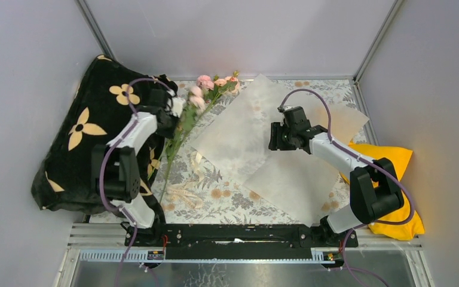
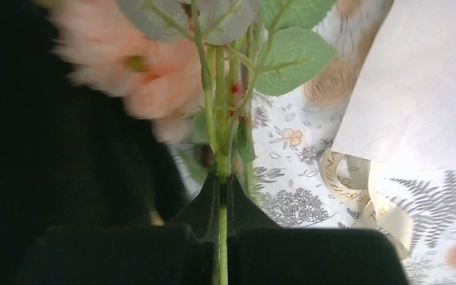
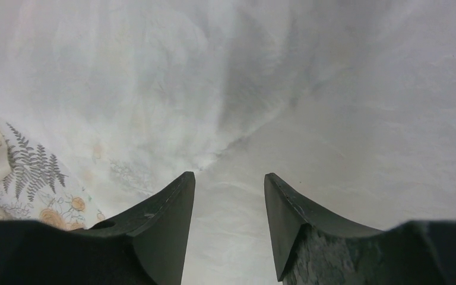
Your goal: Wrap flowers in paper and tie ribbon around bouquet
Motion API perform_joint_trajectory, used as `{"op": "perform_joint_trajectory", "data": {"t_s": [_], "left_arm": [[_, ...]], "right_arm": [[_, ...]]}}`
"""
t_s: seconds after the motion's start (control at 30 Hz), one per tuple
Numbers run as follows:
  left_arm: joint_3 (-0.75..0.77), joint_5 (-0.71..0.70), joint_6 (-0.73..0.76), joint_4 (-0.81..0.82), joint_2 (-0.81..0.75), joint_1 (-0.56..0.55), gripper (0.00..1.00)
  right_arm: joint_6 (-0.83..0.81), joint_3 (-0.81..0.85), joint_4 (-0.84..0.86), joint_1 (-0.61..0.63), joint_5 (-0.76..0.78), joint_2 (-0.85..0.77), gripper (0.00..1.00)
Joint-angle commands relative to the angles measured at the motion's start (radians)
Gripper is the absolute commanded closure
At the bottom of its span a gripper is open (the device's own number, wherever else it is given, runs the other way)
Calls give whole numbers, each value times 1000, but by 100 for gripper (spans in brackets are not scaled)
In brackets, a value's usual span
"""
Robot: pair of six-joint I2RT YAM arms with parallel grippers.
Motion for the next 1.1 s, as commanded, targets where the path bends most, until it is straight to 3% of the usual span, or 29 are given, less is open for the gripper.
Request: {"op": "perform_joint_trajectory", "data": {"t_s": [0.0,0.13,0.23,0.3,0.4,0.5,0.63,0.73,0.77,0.83,0.93,1.0,1.03,1.07], "left_arm": [[127,148,-124,-21,-158,88,100],[195,287,-223,-38,-221,93,100],[171,448,-390,34,-255,92,100],[118,536,-524,139,-277,92,100],[55,616,-705,284,-296,89,100],[48,631,-777,336,-292,48,100],[21,649,-840,387,-294,10,100],[-6,629,-844,406,-295,-10,100],[-14,625,-848,412,-293,-14,100],[-26,635,-861,424,-289,-16,100],[-20,625,-836,404,-295,-16,100],[23,536,-740,306,-289,-15,100],[53,472,-664,246,-281,-14,59],[73,402,-581,195,-273,-13,28]], "right_arm": [[-39,93,0,37,-56,-62,45],[-30,167,45,100,-140,-81,40],[68,187,234,165,-289,-73,34],[133,208,386,242,-347,-41,20],[192,259,532,338,-339,39,9],[276,296,641,373,-312,134,8],[324,371,642,376,-259,252,9],[353,438,654,377,-302,329,12],[355,467,639,378,-315,354,14],[353,516,570,379,-301,399,32],[329,503,506,375,-249,407,77],[290,465,446,362,-183,371,99],[266,442,415,347,-149,346,100],[246,415,378,317,-125,309,100]]}}
